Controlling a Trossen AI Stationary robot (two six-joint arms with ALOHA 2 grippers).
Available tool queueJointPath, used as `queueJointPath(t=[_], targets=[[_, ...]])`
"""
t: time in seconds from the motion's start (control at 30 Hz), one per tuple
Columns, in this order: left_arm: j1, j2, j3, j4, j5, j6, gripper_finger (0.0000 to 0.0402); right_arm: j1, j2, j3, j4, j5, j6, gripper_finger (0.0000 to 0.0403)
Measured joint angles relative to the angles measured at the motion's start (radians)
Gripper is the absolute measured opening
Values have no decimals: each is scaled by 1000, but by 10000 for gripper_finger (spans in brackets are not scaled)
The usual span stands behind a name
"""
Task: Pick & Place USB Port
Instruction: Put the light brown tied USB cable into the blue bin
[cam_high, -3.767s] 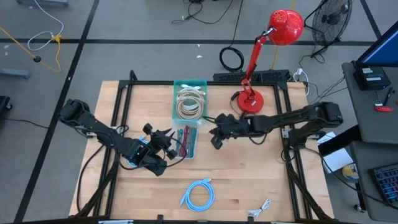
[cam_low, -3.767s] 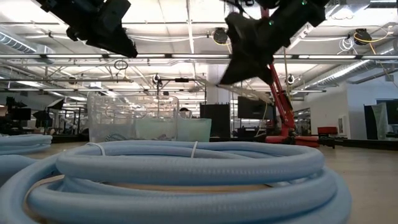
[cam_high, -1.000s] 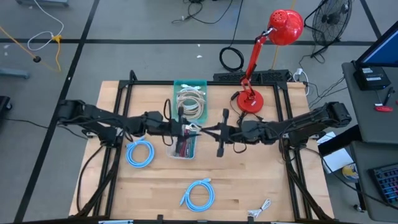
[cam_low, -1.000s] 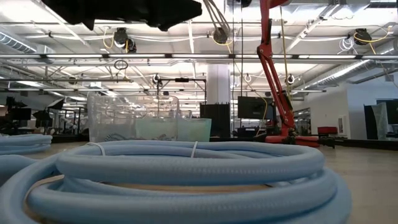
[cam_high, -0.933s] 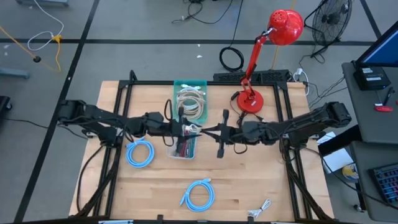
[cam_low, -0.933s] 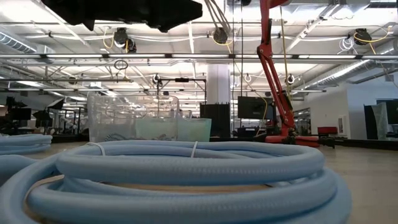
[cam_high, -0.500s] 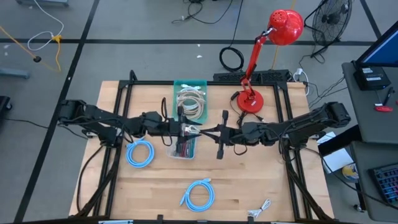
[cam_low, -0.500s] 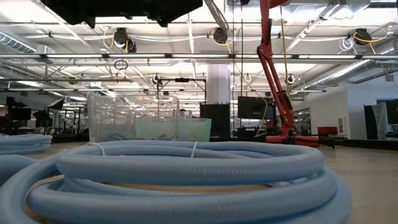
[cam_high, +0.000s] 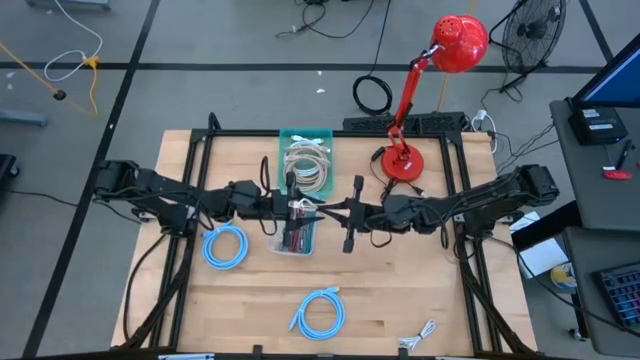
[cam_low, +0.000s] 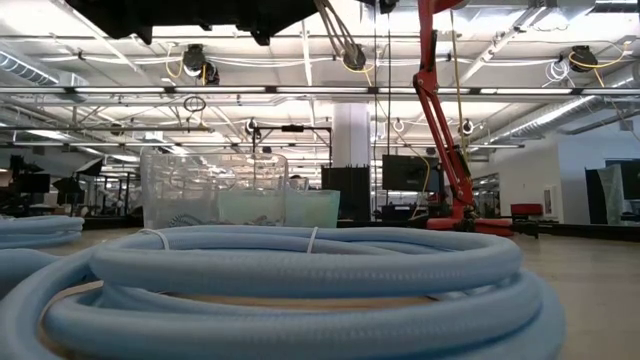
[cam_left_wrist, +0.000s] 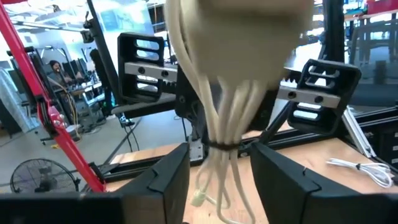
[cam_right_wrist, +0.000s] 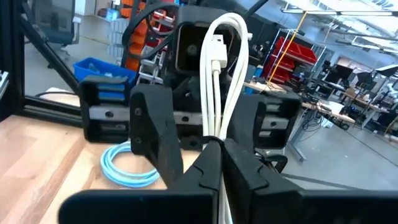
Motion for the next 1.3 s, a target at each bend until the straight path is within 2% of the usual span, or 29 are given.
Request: queueJointPath(t=[0.23, 0.47, 0.6, 0.67, 0.73, 0.83, 0.93, 1.03, 1.1, 1.2, 1.3], targets=[[0, 0, 0, -6, 0, -4, 115, 0, 0, 0, 4, 0, 0, 0], [1, 0, 0, -6, -17, -14, 16, 0, 0, 0, 5, -2, 2, 5], [0, 0, 0, -17, -49, -113, 9, 1, 0, 0, 4, 4, 24, 34], [1, 0, 0, -46, -62, -171, 6, 12, -6, 0, 3, 48, 13, 57], [1, -4, 0, -92, -71, -242, 6, 27, -19, 0, 6, 136, -23, 82], [1, -32, 1, -199, -91, -345, 5, 51, -47, 1, 11, 349, -82, 121], [5, -64, 40, -458, -135, -476, 4, 69, -68, 1, -6, 585, -145, 156], [16, -73, 176, -899, -169, -618, 3, 75, -93, 1, -56, 731, -152, 183], [22, -53, 285, -1135, -166, -709, 3, 75, -111, 1, -121, 760, -127, 196], [39, -13, 420, -1412, -103, -853, 3, 74, -128, 1, -197, 762, -77, 209], [79, 17, 529, -1560, -2, -992, 3, 75, -146, 1, -246, 764, -52, 214]])
